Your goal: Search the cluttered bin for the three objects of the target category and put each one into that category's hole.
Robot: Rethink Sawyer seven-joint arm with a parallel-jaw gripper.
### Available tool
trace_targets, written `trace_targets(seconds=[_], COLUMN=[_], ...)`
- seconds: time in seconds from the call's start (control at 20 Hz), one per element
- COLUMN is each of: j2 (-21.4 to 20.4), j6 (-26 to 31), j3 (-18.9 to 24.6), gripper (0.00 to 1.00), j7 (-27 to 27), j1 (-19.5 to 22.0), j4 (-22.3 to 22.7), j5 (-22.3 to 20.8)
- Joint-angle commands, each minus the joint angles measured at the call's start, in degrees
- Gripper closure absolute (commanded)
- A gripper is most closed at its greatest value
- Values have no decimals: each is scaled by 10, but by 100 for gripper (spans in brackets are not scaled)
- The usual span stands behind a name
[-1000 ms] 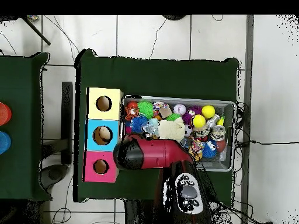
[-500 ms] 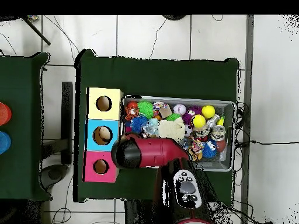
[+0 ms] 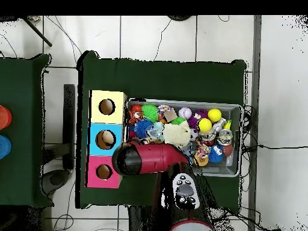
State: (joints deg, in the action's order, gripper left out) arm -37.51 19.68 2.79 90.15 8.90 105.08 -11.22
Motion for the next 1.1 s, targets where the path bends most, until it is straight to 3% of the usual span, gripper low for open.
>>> trace_targets(seconds=[0.05, 0.4, 1.1], j2=[52, 99, 92], j6=[-20, -51, -40], j3=[-5, -18, -26], gripper=[0, 0, 0], j7=[60, 70, 84], j1=[0, -2, -4], j4=[-31, -61, -47], j5=[-29, -25, 1])
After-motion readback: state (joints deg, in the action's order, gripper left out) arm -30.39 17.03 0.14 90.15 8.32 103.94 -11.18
